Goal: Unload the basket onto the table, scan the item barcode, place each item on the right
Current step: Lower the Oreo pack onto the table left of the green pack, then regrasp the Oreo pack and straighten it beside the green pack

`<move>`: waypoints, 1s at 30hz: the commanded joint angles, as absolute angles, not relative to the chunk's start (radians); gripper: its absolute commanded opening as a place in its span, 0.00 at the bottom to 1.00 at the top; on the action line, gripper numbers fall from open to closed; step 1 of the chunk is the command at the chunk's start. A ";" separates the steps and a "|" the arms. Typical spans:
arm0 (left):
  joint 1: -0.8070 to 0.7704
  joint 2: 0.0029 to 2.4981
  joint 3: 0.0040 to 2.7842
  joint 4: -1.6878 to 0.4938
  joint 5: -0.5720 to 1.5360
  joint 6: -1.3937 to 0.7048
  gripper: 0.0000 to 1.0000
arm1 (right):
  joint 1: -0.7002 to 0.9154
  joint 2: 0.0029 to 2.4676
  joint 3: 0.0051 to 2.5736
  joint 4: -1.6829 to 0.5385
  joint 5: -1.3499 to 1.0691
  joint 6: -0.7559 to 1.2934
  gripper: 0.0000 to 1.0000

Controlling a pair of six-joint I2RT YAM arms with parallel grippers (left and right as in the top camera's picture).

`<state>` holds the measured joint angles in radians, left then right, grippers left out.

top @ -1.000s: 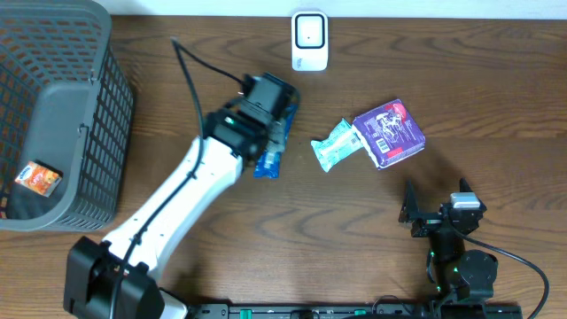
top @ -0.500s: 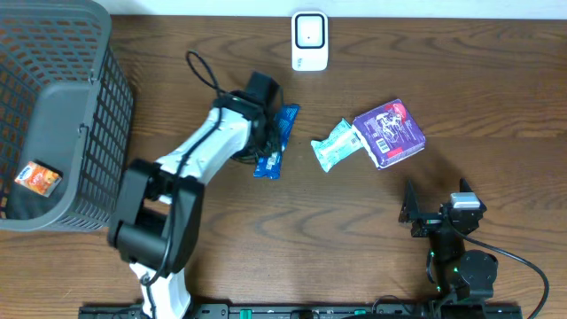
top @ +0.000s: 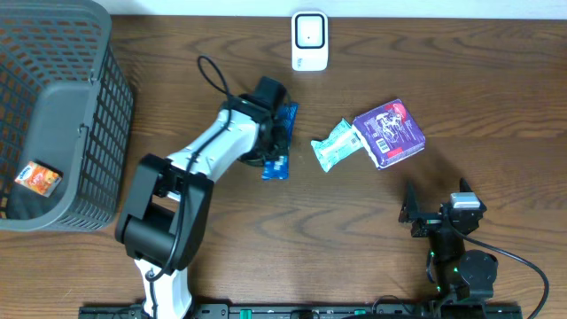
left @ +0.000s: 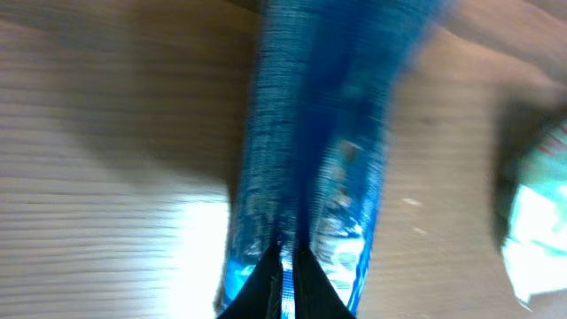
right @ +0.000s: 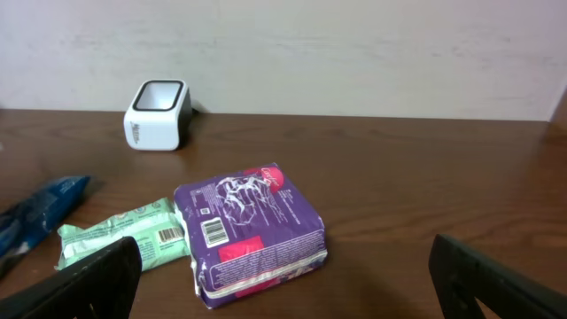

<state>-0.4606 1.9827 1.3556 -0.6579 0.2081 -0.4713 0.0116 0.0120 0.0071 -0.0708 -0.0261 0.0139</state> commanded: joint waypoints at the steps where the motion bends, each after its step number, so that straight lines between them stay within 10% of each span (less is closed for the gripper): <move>1: -0.516 2.005 1.359 -0.645 0.250 -0.465 0.08 | 0.020 0.007 0.006 -0.075 -0.024 0.006 0.99; 30: -0.412 2.073 1.391 -0.442 0.149 -0.560 0.08 | 0.020 0.007 0.006 -0.075 -0.024 0.006 0.99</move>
<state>-0.4068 2.0529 1.3754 -0.4545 0.1513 -0.5308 0.0116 0.0120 0.0071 -0.0708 -0.0261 0.0139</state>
